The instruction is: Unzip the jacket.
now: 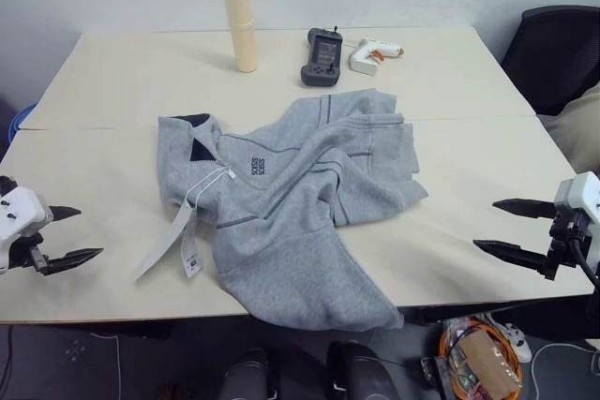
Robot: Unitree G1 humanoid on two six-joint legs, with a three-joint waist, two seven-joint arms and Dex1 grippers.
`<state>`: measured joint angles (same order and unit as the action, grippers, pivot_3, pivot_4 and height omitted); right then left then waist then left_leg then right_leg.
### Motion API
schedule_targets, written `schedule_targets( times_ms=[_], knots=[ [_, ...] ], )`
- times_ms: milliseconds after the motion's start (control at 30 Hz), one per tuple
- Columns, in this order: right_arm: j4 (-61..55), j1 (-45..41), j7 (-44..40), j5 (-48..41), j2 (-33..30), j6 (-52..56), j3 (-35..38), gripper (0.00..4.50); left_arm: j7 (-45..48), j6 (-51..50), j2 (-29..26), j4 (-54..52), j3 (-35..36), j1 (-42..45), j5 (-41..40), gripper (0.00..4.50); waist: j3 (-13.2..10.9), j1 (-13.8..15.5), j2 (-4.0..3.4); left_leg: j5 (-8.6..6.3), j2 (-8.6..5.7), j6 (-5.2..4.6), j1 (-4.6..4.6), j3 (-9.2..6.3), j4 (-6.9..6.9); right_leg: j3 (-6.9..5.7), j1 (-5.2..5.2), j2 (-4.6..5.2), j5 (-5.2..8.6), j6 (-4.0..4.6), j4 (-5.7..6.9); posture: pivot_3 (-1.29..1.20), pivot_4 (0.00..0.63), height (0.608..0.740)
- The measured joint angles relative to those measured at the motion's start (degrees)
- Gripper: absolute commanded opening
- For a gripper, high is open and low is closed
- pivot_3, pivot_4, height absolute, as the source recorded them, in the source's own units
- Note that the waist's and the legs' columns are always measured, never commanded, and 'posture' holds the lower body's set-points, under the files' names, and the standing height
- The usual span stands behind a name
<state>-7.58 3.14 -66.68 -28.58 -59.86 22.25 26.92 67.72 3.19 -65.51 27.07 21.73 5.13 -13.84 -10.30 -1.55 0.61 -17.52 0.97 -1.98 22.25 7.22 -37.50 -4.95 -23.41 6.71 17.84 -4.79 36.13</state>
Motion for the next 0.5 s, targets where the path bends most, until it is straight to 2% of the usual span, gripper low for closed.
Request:
schedule_targets(
  times_ms=[200, 500],
  knots=[
    [0.6, -4.1, 3.2, 8.3, 2.3, -10.3, -7.4, 4.48, -1.4, 3.3, 2.9, -3.4, -6.9, 3.5, 3.6, 4.50, 0.0, 0.1, 0.01, 0.00, 0.00, 0.01, 0.02, 0.03, -0.20, 0.00, -0.01, -0.04, 0.00, 0.00, 0.20, 0.00, 0.150, 0.740],
    [2.9, -13.8, 5.9, 18.3, 6.4, -21.6, -20.1, 4.48, -4.4, 9.8, 8.3, -4.7, -16.6, 18.4, 9.8, 4.50, 0.0, 0.1, 0.02, 0.01, 0.03, -0.03, 0.07, 0.16, -0.57, -0.28, -0.02, -0.14, 0.01, -0.01, 0.67, 0.00, 0.150, 0.740]
  ],
)
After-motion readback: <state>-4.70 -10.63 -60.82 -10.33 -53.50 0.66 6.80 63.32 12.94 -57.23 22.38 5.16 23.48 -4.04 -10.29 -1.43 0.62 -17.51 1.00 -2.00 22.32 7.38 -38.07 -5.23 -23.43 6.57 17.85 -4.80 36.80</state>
